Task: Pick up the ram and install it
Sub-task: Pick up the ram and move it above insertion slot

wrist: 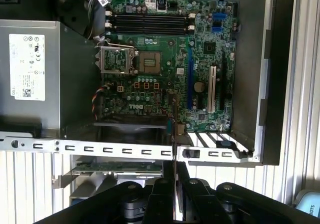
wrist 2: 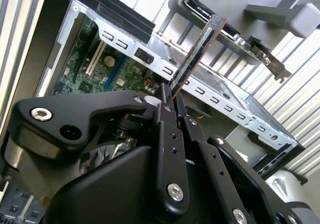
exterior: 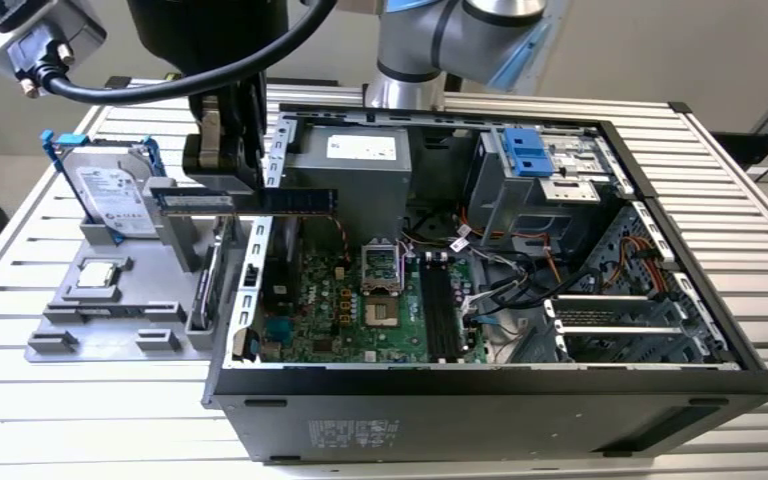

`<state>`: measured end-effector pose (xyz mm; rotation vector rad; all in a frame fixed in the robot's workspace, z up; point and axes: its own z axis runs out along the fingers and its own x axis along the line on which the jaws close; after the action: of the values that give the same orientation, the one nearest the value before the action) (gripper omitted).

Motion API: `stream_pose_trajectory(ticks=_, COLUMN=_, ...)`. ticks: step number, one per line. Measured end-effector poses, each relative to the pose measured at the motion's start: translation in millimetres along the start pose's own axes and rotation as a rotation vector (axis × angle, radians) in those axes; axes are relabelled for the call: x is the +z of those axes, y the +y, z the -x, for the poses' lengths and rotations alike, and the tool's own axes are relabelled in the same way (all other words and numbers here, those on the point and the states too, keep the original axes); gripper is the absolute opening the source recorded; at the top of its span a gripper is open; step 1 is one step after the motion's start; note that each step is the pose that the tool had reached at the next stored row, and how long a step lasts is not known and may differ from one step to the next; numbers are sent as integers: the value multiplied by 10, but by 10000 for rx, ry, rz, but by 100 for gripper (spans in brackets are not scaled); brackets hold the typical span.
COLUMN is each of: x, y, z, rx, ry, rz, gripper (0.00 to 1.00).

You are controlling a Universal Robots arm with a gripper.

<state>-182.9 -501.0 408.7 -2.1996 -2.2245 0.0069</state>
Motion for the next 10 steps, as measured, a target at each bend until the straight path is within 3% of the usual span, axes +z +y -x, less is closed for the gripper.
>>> stream_pose_trajectory(ticks=10, x=-1, y=103, z=1, rx=0, ry=1, rz=0, gripper=0)
